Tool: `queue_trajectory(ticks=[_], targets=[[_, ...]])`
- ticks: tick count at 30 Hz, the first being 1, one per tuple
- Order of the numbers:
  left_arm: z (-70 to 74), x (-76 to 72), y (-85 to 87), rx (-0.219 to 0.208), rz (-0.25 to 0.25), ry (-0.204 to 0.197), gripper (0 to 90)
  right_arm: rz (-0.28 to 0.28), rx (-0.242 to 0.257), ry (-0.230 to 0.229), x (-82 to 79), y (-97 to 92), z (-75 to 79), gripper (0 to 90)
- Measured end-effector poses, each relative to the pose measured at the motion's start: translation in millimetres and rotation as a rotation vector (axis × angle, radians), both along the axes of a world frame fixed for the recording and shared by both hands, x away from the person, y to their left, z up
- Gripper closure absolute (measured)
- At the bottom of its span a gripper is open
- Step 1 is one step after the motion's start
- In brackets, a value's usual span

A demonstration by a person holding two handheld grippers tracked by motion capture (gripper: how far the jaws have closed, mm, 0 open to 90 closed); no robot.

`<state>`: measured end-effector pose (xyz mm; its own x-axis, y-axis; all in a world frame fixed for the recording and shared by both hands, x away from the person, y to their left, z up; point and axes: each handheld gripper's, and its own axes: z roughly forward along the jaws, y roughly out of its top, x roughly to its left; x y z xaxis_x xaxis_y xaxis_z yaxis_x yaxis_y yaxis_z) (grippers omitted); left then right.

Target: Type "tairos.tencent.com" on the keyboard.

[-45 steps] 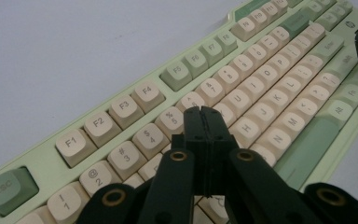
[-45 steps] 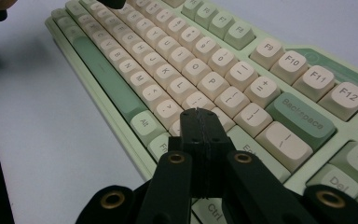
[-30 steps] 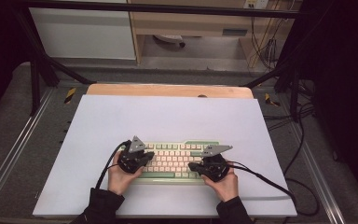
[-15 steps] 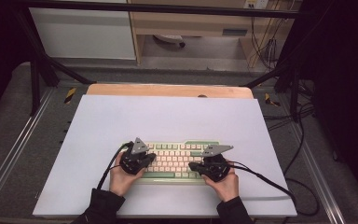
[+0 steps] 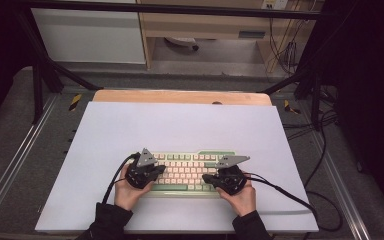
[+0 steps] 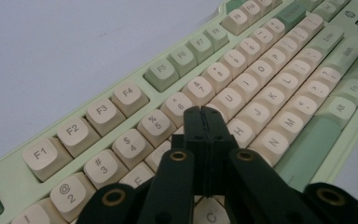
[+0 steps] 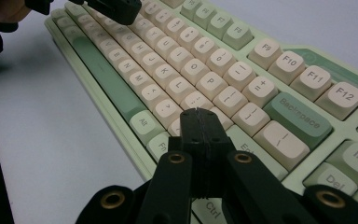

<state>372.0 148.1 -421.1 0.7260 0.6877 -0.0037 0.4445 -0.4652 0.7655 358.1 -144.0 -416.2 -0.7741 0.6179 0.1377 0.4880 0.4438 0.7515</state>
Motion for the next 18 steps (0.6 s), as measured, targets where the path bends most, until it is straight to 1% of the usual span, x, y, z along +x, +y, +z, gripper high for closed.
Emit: queue_trajectory(ticks=[3, 10, 13, 18], targets=[[1.8, -2.3, 2.2, -0.006, -0.005, -0.003, 90.0, 0.002, -0.002, 0.0, 0.0, -0.1, 0.0, 90.0], [6.8, -6.8, 12.7, -0.023, 0.004, -0.006, 90.0, 0.002, -0.003, -0.001, -0.2, -0.2, 0.0, 90.0], [7.8, -7.7, 16.8, -0.024, 0.005, -0.005, 90.0, 0.001, -0.004, 0.002, -0.4, 0.0, 0.0, 90.0], [8.6, -7.0, 24.6, -0.026, 0.021, -0.002, 90.0, 0.002, -0.004, 0.0, -0.5, -0.5, 0.1, 90.0]])
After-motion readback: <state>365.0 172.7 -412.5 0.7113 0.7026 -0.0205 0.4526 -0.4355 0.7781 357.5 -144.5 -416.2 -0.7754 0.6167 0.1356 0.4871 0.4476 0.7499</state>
